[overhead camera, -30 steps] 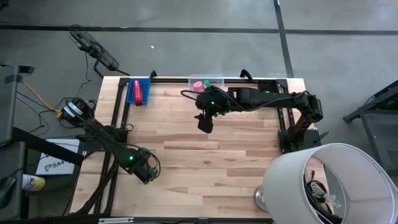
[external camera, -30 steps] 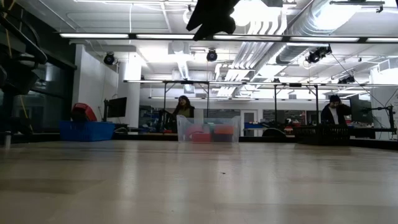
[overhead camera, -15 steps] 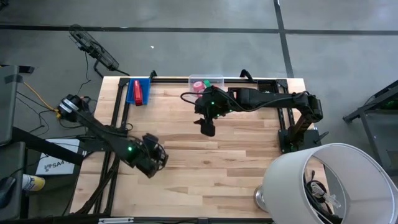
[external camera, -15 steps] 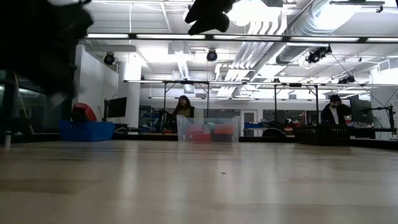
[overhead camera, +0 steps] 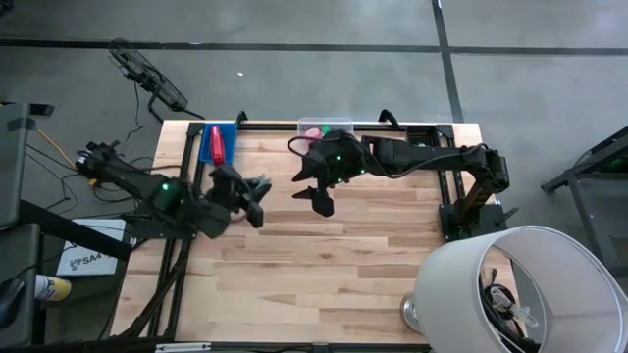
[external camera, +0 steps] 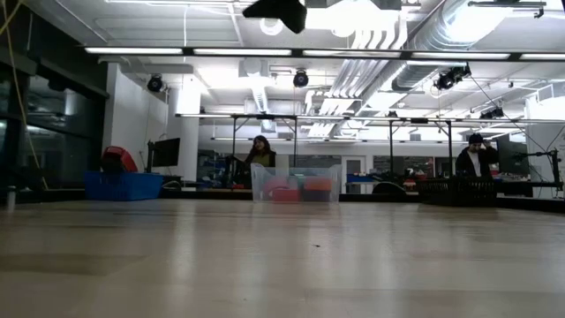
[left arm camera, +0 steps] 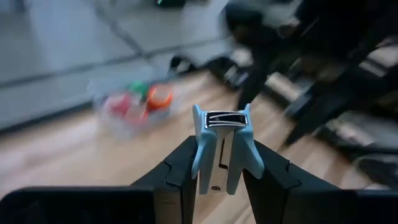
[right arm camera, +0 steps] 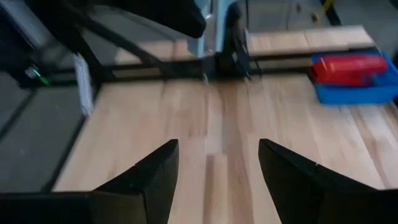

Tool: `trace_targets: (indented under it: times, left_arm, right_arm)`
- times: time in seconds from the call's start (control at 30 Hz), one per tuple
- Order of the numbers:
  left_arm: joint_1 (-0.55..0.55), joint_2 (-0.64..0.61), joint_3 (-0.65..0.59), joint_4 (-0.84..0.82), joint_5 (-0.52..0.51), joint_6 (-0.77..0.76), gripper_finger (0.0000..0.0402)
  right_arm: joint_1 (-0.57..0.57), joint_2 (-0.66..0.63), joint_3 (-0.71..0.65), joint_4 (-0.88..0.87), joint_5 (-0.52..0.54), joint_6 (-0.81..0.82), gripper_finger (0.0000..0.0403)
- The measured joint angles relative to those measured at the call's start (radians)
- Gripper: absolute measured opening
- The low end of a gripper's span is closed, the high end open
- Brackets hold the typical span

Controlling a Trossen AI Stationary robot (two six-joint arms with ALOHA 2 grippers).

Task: Pick and place Stapler, Stapler remover, tape
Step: Put the blue staple remover into the black bin

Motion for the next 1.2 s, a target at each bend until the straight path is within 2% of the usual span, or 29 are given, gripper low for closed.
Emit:
trace_targets:
  times: [0.2, 0.33, 0.7, 0.9, 1.2]
  left_arm:
    - [0.010, -0.008, 0.108, 0.141, -0.003, 0.307, 0.0102]
    - [0.010, -0.007, 0.126, 0.203, 0.015, 0.407, 0.0102]
    - [0.007, -0.007, 0.126, 0.205, 0.107, 0.419, 0.0103]
    - [0.007, -0.007, 0.126, 0.205, 0.156, 0.431, 0.0103]
    - [0.007, -0.007, 0.126, 0.206, 0.159, 0.444, 0.0103]
  right_arm:
    - [0.002, 0.000, 0.000, 0.167, -0.042, 0.007, 0.0213]
    - [0.002, 0.000, 0.000, 0.277, -0.044, 0.008, 0.0213]
    - [0.002, 0.000, 0.000, 0.419, -0.107, 0.004, 0.0213]
    - [0.001, 0.000, 0.000, 0.475, -0.195, 0.003, 0.0213]
    - [0.011, 0.008, 0.000, 0.525, -0.195, 0.003, 0.0213]
